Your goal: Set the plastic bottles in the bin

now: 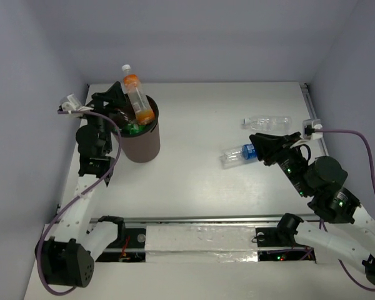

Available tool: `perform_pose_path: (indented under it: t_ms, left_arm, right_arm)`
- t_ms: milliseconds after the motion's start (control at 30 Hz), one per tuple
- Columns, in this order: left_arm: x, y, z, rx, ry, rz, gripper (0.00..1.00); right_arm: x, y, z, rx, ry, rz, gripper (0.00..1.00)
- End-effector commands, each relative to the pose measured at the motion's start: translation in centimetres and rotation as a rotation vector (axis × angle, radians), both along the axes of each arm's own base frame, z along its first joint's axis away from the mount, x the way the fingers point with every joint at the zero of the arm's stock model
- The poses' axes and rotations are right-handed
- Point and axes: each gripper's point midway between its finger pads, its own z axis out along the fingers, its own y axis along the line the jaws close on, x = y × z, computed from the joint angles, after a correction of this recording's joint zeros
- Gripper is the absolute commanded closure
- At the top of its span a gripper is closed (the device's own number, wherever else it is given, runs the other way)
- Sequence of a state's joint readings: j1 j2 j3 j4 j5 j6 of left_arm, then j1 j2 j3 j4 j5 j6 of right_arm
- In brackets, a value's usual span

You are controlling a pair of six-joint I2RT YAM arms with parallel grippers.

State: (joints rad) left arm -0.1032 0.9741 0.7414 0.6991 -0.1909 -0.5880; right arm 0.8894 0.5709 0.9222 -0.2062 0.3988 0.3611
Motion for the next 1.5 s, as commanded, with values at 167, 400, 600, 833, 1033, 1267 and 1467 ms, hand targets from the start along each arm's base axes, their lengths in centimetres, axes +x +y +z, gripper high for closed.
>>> perform_pose_path:
  t_ms: [167,400,600,833,1033,1267,1467]
  left_arm:
    - [-3.0,1.2,2.2,0.035,-0.075,0.052,0.02]
    - [-5.2,-0.1,3.8,0.057,-0.1,-0.025,0.66]
    - [-10.1,-2.1,4.3,0.089,-0.126,-0.156,0.97]
    - [-14.8,-5.9,3.5,0.269,-0.107,-0.338,1.0]
    - [-18.5,-8.2,3.1,0.406,-0.118,-0.464,0.88]
    - [-21.9,-8.2,1.0,0.403,-0.163,-0.512,0.69]
    - [-24.1,-7.3,0.4,0.361,-0.209,-0.526,0.62]
  right_arm:
    - [0.8,0.1,-0.5,0.03,0.006,-0.032,0.65]
    - [1.9,-0.4,-2.2,-0.009,0.049,-0.102,0.85]
    - [3.6,0.9,-7.8,-0.075,0.214,-0.148,0.97]
    - [7.4,0.7,-15.7,-0.105,0.446,-0.215,0.99]
    - [9.6,-3.5,-19.2,-0.032,0.599,-0.378,0.45]
    - [10.8,-5.6,-23.5,0.137,0.786,-0.502,0.2]
    - [12.1,-5.9,-26.4,0.182,0.91,-0.6,0.2]
